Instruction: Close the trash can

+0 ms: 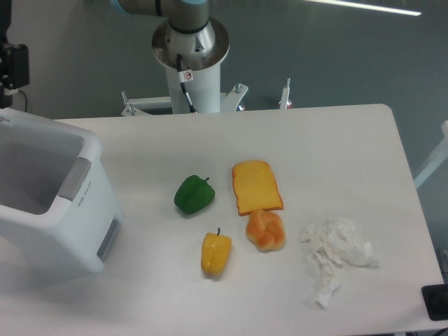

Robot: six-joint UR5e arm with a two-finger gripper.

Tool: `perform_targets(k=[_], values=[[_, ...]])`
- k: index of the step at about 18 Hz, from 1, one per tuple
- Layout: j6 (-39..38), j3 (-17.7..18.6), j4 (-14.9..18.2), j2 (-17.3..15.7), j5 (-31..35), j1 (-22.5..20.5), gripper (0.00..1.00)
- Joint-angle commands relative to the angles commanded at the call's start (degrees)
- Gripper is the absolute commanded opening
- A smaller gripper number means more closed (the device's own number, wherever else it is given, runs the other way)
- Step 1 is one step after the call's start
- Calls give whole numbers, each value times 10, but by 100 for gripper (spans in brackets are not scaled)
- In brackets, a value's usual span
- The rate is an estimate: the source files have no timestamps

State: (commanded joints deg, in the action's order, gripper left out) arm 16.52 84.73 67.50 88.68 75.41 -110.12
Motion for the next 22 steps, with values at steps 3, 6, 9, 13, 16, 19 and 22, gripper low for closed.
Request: perform_targets(k=[3,6,9,13,16,19,22], values=[[1,0,0,0,0,-10,100],[3,-1,0,5,0,-22,100],[5,-1,0,18,1,-33,100],[6,-1,-1,32,3,-44,100],[6,-1,-9,42,5,-48,100],[6,1,-11,53,6,-55,100],[5,1,-18,64,20,-60,100]])
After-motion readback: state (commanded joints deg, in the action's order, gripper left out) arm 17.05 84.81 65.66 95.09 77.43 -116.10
